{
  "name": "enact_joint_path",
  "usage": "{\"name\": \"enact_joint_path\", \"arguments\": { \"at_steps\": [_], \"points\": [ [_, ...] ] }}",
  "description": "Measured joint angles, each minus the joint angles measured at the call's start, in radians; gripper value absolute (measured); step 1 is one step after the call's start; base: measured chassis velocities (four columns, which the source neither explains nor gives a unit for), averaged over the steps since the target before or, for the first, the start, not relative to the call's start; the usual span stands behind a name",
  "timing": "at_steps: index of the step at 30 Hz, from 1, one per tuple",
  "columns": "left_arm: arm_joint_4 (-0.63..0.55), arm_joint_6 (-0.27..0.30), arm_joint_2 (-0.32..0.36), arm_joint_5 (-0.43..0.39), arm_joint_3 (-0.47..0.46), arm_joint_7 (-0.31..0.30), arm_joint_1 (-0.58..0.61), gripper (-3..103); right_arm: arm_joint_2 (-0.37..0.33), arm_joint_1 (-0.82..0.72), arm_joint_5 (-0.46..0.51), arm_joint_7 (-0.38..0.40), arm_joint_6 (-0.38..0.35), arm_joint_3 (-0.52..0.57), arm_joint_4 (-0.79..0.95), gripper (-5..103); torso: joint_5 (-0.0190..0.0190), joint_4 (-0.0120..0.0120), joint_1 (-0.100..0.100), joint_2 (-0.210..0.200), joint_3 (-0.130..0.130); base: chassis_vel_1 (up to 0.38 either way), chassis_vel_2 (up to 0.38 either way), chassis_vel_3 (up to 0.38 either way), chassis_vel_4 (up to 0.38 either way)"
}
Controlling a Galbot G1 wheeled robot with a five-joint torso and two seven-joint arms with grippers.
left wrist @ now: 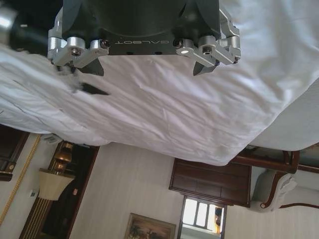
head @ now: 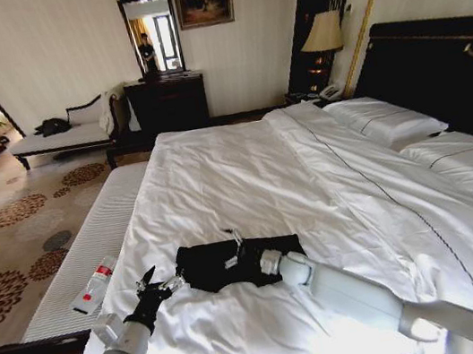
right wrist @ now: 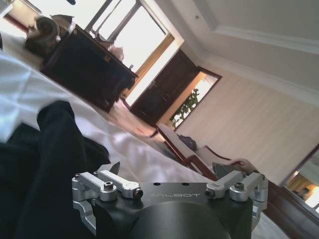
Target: Fold the clothes on the bed.
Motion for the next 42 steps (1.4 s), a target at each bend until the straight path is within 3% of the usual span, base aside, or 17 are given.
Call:
{"name": "enact_joint_path", "arguments": {
  "at_steps": [5, 13, 16, 17, 20, 21, 24, 26, 28, 29, 32, 34, 36, 38, 40, 42],
  "points": [
    [0.005, -0.006, -0.001, 0.027, -0.020, -0.009, 0.016, 100, 0.068, -0.007, -0.017, 0.000, 0.000, -0.066, -0.045, 100, 0.0000, 0.0002, 0.000, 0.000, 0.000, 0.000, 0.000, 0.000, 0.000],
    [0.021, -0.011, -0.008, 0.062, -0.016, -0.016, 0.008, 100, 0.042, -0.035, -0.019, 0.011, -0.008, -0.076, 0.001, 100, 0.0002, 0.0000, 0.000, 0.000, 0.000, 0.000, 0.000, 0.000, 0.000],
    [0.034, -0.011, -0.014, 0.084, 0.018, -0.025, -0.024, 100, -0.036, -0.036, 0.112, 0.046, -0.065, 0.007, 0.095, 100, 0.0001, -0.0002, 0.000, 0.000, 0.000, 0.000, 0.000, 0.000, 0.000],
    [0.034, -0.011, -0.014, 0.084, 0.018, -0.025, -0.024, 100, -0.036, -0.036, 0.112, 0.046, -0.065, 0.007, 0.095, 100, 0.0001, -0.0002, 0.000, 0.000, 0.000, 0.000, 0.000, 0.000, 0.000],
    [0.050, -0.014, -0.019, 0.129, 0.043, -0.028, -0.049, 100, -0.121, -0.074, 0.314, 0.094, -0.160, 0.107, 0.209, 100, 0.0002, -0.0002, 0.000, 0.000, 0.000, 0.000, 0.000, 0.000, 0.000],
    [0.050, -0.014, -0.019, 0.129, 0.043, -0.028, -0.049, 100, -0.121, -0.074, 0.314, 0.094, -0.160, 0.107, 0.209, 100, 0.0002, -0.0002, 0.000, 0.000, 0.000, 0.000, 0.000, 0.000, 0.000],
    [0.060, -0.029, -0.028, 0.186, 0.061, -0.022, -0.048, 100, -0.195, -0.198, 0.536, 0.163, -0.254, 0.262, 0.320, 100, 0.0002, -0.0005, 0.000, 0.000, 0.000, 0.000, 0.000, 0.000, 0.000],
    [0.060, -0.032, -0.031, 0.195, 0.064, -0.020, -0.044, 100, -0.210, -0.234, 0.574, 0.189, -0.269, 0.294, 0.340, 100, 0.0005, -0.0006, 0.000, 0.000, 0.000, 0.000, 0.000, 0.000, 0.000],
    [0.059, -0.056, -0.051, 0.242, 0.068, -0.011, -0.014, 100, -0.251, -0.358, 0.698, 0.255, -0.336, 0.418, 0.408, 100, 0.0005, -0.0004, 0.000, 0.000, 0.000, 0.000, 0.000, 0.000, 0.000],
    [0.059, -0.056, -0.051, 0.242, 0.068, -0.011, -0.014, 100, -0.251, -0.358, 0.698, 0.255, -0.336, 0.418, 0.408, 100, 0.0005, -0.0004, 0.000, 0.000, 0.000, 0.000, 0.000, 0.000, 0.000],
    [0.039, -0.110, -0.095, 0.308, 0.060, 0.013, 0.064, 100, -0.268, -0.548, 0.875, 0.271, -0.421, 0.611, 0.491, 100, 0.0004, -0.0001, 0.000, 0.000, 0.000, 0.000, 0.000, 0.000, 0.000],
    [0.034, -0.121, -0.102, 0.316, 0.057, 0.018, 0.079, 100, -0.266, -0.575, 0.900, 0.271, -0.433, 0.633, 0.502, 100, 0.0003, -0.0001, 0.000, 0.000, 0.000, 0.000, 0.000, 0.000, 0.000],
    [0.010, -0.173, -0.129, 0.352, 0.035, 0.052, 0.149, 100, -0.244, -0.712, 1.059, 0.266, -0.515, 0.765, 0.562, 100, 0.0007, -0.0003, 0.000, 0.000, 0.000, 0.000, 0.000, 0.000, 0.000],
    [0.005, -0.181, -0.133, 0.358, 0.031, 0.059, 0.161, 100, -0.240, -0.727, 1.081, 0.264, -0.527, 0.785, 0.569, 100, 0.0007, -0.0003, 0.000, 0.000, 0.000, 0.000, 0.000, 0.000, 0.000],
    [-0.015, -0.232, -0.158, 0.396, 0.011, 0.097, 0.237, 100, -0.211, -0.806, 1.224, 0.238, -0.611, 0.919, 0.596, 100, 0.0001, -0.0001, 0.000, 0.000, 0.000, 0.000, 0.000, 0.000, 0.000],
    [-0.017, -0.242, -0.160, 0.404, 0.008, 0.106, 0.253, 100, -0.205, -0.816, 1.254, 0.233, -0.628, 0.941, 0.598, 100, 0.0001, 0.0000, 0.000, 0.000, 0.000, 0.000, 0.000, 0.000, 0.000]
  ]
}}
